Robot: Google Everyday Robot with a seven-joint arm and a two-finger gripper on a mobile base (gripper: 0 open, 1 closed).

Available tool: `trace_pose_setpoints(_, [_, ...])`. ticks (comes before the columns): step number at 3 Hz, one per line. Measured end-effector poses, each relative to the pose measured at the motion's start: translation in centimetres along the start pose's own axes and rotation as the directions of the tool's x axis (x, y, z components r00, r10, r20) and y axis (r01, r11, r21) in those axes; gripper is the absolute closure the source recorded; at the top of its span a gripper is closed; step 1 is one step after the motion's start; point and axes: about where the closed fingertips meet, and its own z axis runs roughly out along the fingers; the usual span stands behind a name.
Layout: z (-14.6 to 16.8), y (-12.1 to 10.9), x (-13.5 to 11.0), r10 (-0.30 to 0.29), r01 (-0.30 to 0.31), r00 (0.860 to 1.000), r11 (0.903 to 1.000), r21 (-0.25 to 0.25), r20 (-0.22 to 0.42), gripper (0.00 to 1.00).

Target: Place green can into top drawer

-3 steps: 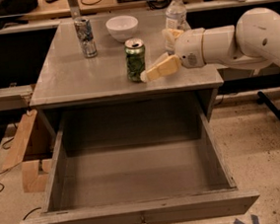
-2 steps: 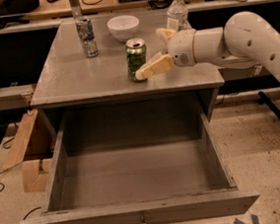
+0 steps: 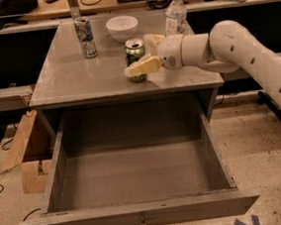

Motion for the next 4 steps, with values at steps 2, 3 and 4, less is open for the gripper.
trace_pose_setpoints(2, [2.8, 2.3, -0.8, 0.068, -0.06, 0.992, 0.9952, -0.077, 0.105, 0.61])
trace_pose_setpoints(3, [2.8, 5.0, -2.8, 0.079, -0.06, 0.987, 0.9893, -0.133, 0.141, 0.84])
trace_pose_setpoints(4, [0.7, 10.6, -5.3, 0.084, -0.069, 0.991, 0.9879, -0.139, 0.103, 1.0])
